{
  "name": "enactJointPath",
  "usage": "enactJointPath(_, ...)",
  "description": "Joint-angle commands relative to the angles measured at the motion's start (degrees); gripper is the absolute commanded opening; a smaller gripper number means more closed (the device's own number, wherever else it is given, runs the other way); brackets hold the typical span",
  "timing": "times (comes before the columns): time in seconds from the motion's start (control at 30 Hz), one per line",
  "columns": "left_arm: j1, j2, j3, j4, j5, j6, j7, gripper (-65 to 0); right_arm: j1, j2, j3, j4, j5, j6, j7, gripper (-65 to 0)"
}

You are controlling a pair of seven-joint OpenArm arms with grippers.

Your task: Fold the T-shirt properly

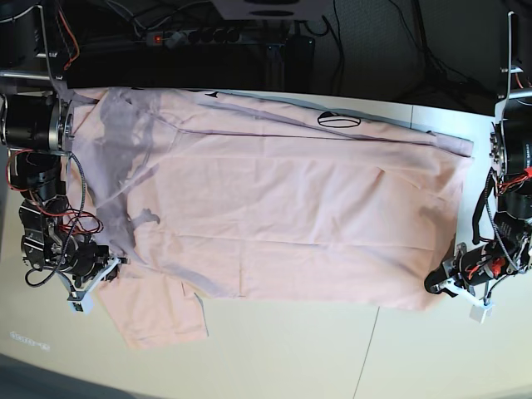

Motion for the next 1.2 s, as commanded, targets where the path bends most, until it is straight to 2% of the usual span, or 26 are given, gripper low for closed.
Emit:
enactJointPath(0.0, -2.34, -1.18, -0.09, 0.72, -1.81, -2.25, 0.37, -65.0, 1.55, 1.36, 0.09, 1.57, 0.98, 0.90, -0.63, -65.0)
enactJointPath(0.2, -3.58, -3.26, -0.09, 0.72, -8.79, -2.68, 8.87, -65.0, 1.18, 5.09, 0.09, 6.60, 5.70, 1.31, -2.93, -65.0)
enactJointPath(0.43, -3.54, -6.45, -0.07, 0.72, -23.80, -2.68, 23.26, -65.0, -3.30, 9.97, 0.09, 15.23, 14.38, 1.36, -8.50, -65.0)
enactJointPath(0.53, -3.54, -7.39, -0.07, 0.72, -28.13, -2.68, 27.23, -65.0, -5.79, 11.65, 0.11, 18.91, 17.81, 1.38, -10.88, -65.0)
enactJointPath(0.8, -3.21, -9.22, -0.07, 0.72, -35.48, -2.68, 38.14, -65.0, -13.99, 14.93, 1.29, 27.43, 19.34, 1.36, -12.33, -65.0)
enactJointPath(1.17, 0.39, -9.73, -0.07, 0.74, -35.48, -2.68, 38.15, -65.0, -26.71, 15.10, 12.52, 35.15, 21.92, 1.53, -13.33, -65.0)
